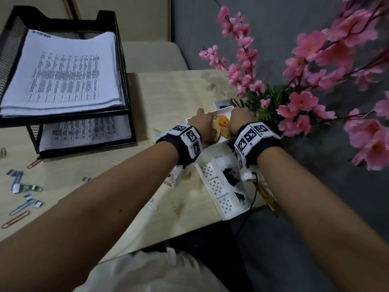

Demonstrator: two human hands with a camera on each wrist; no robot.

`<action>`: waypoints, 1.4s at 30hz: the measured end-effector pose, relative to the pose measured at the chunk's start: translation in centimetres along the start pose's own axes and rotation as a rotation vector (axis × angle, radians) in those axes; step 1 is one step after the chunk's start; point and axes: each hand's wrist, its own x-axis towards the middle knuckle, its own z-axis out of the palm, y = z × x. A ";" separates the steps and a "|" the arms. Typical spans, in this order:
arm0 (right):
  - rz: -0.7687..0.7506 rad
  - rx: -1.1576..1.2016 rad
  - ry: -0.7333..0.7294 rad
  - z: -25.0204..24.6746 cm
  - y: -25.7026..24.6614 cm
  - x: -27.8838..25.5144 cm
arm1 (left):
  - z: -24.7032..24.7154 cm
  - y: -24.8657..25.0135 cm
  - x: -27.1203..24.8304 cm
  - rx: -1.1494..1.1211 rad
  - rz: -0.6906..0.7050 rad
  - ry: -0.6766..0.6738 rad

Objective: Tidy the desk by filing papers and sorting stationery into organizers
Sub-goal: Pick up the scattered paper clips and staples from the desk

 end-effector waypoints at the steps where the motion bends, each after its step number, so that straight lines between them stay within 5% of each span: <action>1: -0.006 0.037 0.055 0.0 -0.2 -0.3 | -0.2 -0.4 -0.2 -0.030 0.018 0.015; 5: -0.123 0.297 0.279 -0.8 -1.9 -1.8 | -1.4 -3.5 -2.3 -0.244 0.027 0.223; 9: -0.291 0.587 0.265 0.7 -5.3 -4.6 | -1.2 -8.7 -4.8 -0.460 -0.103 0.369; 16: -0.316 0.242 -0.188 10.0 -8.5 -8.1 | 1.7 -16.3 -8.6 -0.628 -0.321 0.173; 19: -0.325 0.083 -0.190 12.1 -8.0 -9.0 | 3.0 -18.5 -9.6 -0.751 -0.439 0.118; 22: -0.289 0.188 -0.115 12.9 -8.0 -9.5 | 4.0 -19.4 -10.5 -0.856 -0.541 0.101; 28: -0.069 0.543 0.164 11.4 -6.5 -11.0 | 4.2 -17.6 -9.7 -0.507 -0.431 0.174; 37: -0.061 0.466 0.200 12.3 -3.9 -11.3 | 2.8 -15.5 -4.4 0.082 -0.105 -0.048; 42: -0.040 0.532 0.204 12.8 -2.4 -11.2 | 3.4 -15.4 -3.7 0.211 -0.079 -0.116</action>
